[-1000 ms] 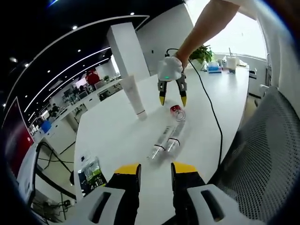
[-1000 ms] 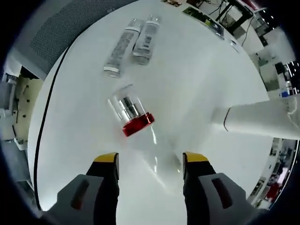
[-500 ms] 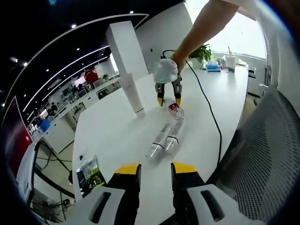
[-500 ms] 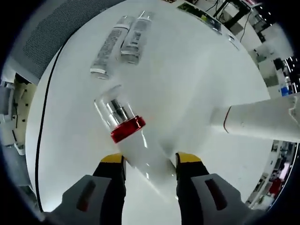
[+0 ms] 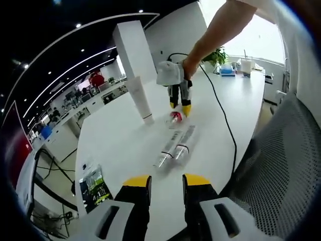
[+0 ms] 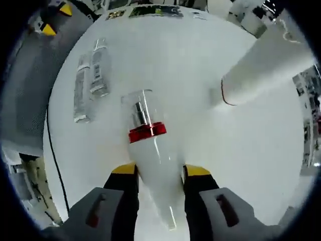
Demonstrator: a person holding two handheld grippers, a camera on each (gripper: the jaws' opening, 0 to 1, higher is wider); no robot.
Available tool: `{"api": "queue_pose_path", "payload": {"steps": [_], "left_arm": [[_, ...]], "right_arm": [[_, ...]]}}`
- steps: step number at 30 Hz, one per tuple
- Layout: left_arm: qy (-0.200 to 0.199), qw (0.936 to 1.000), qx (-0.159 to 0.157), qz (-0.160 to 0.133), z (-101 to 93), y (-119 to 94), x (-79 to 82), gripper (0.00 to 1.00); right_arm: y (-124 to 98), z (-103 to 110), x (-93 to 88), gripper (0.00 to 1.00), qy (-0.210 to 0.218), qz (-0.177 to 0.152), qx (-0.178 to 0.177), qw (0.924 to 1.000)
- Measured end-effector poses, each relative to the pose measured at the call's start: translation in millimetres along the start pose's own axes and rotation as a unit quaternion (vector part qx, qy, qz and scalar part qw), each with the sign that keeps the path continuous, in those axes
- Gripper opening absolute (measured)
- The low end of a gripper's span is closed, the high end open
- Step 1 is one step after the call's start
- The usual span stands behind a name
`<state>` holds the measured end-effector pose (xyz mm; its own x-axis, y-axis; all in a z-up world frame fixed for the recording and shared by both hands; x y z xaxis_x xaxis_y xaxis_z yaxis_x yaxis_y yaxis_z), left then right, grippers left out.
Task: Arrange the skincare products in the storage area until every visible bottle or jar stands upright without overlapping.
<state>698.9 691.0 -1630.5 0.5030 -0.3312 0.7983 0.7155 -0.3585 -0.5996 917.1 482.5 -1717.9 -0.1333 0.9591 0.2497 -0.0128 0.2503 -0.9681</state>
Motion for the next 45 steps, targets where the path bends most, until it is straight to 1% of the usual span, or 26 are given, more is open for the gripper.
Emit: {"api": "queue_pose_path", "payload": {"steps": [1,2,3,4,7,8,10,11,12,13,14,15,18,21,23,24,26,28,30,31,34,35,40,41,42,45], "left_arm": [[0.0,1.0,0.001,0.001,0.2,0,-0.2,0.25],[0.0,1.0,0.001,0.001,0.3,0,-0.4,0.25],[0.0,1.0,0.001,0.002,0.2,0,-0.8,0.25],[0.0,1.0,0.001,0.002,0.2,0,-0.7,0.25],[0.0,1.0,0.001,0.003,0.7,0,-1.5,0.25],[0.0,1.0,0.001,0.004,0.7,0,-1.8,0.25],[0.001,1.0,0.0,0.003,0.4,1,-1.6,0.25],[0.001,1.0,0.001,0.004,0.5,1,-1.7,0.25],[0.001,1.0,0.001,0.004,0.5,1,-1.8,0.25],[0.0,1.0,0.0,0.004,0.5,1,-1.6,0.25],[-0.001,1.0,0.0,0.003,0.6,1,-1.5,0.25],[-0.001,1.0,0.001,0.003,0.9,1,-1.5,0.25],[-0.002,1.0,0.001,0.002,1.2,1,-1.2,0.25],[-0.003,1.0,0.0,0.004,0.7,1,-1.7,0.25],[-0.001,1.0,-0.001,0.004,0.4,1,-1.8,0.25],[-0.002,1.0,-0.001,0.004,0.3,1,-1.7,0.25],[-0.003,1.0,-0.002,0.005,0.1,1,-2.1,0.25],[-0.003,1.0,-0.004,0.005,-0.4,2,-2.1,0.25],[-0.003,1.0,-0.005,0.007,-1.1,2,-2.5,0.25],[-0.002,1.0,-0.005,0.007,-1.2,2,-2.5,0.25],[-0.002,1.0,-0.006,0.007,-1.7,2,-2.5,0.25],[-0.001,1.0,-0.006,0.007,-1.7,2,-2.3,0.25],[-0.002,0.9999,-0.006,0.009,-2.3,2,-1.8,0.25],[-0.002,0.9999,-0.007,0.009,-2.5,2,-2.0,0.25],[-0.002,0.9999,-0.007,0.009,-2.5,2,-2.0,0.25],[-0.003,0.9999,-0.007,0.009,-2.4,2,-1.9,0.25]], "right_arm": [[1,3,0.0,0.3,0.027,-0.012,0.014,0.9995],[0,7,-0.4,0.29,0.036,-0.014,0.02,0.999],[-1,5,-0.2,0.28,0.023,-0.021,0.011,0.9994],[-1,5,-0.9,0.28,0.03,-0.022,0.007,0.9993],[1,8,-0.1,0.27,0.014,-0.022,0.0,0.9997],[1,7,0.2,0.26,0.015,-0.022,-0.001,0.9997],[0,5,0.6,0.26,0.031,-0.023,-0.003,0.9992],[0,4,1.1,0.26,0.052,-0.035,-0.003,0.9981],[0,3,1.1,0.25,0.059,-0.043,-0.005,0.9973],[0,1,1.4,0.25,0.065,-0.054,-0.01,0.9964],[-2,0,1.6,0.25,0.086,-0.068,-0.022,0.9937],[-2,-1,1.1,0.25,0.096,-0.076,-0.031,0.992],[-5,1,-3.8,0.25,0.097,-0.089,-0.049,0.9901],[-9,6,-4.6,0.25,0.102,-0.106,-0.064,0.987],[-16,7,-0.5,0.25,0.096,-0.13,-0.088,0.9829],[-20,10,2.1,0.25,0.099,-0.146,-0.095,0.9798],[-26,13,5.5,0.25,0.102,-0.163,-0.107,0.9756],[-29,20,6.5,0.25,0.102,-0.17,-0.112,0.9738],[-34,27,12.7,0.25,0.091,-0.182,-0.125,0.9711],[-35,29,13.7,0.25,0.09,-0.184,-0.127,0.9706],[-42,39,22.8,0.25,0.085,-0.201,-0.141,0.9658],[-45,42,26.9,0.25,0.083,-0.207,-0.149,0.9633],[-62,53,44.3,0.25,0.082,-0.236,-0.169,0.9535],[-67,55,49.0,0.25,0.084,-0.245,-0.174,0.9503],[-68,56,50.4,0.25,0.084,-0.247,-0.174,0.9496],[-80,63,62.8,0.25,0.082,-0.27,-0.183,0.9418]]}}
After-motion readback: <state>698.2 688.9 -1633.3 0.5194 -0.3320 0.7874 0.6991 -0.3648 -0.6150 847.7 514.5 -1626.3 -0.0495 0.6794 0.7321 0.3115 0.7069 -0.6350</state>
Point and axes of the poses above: the point that each gripper's makers call its tool centre point, and the gripper's own axes: y roughly forward along the fingers, z roughly to its left, x roughly out of its top, the point moved 1 cm from there along -y, roughly backward along the fingers, and after that the axes turned 10 degrees about -y, right-handed, at the moved point
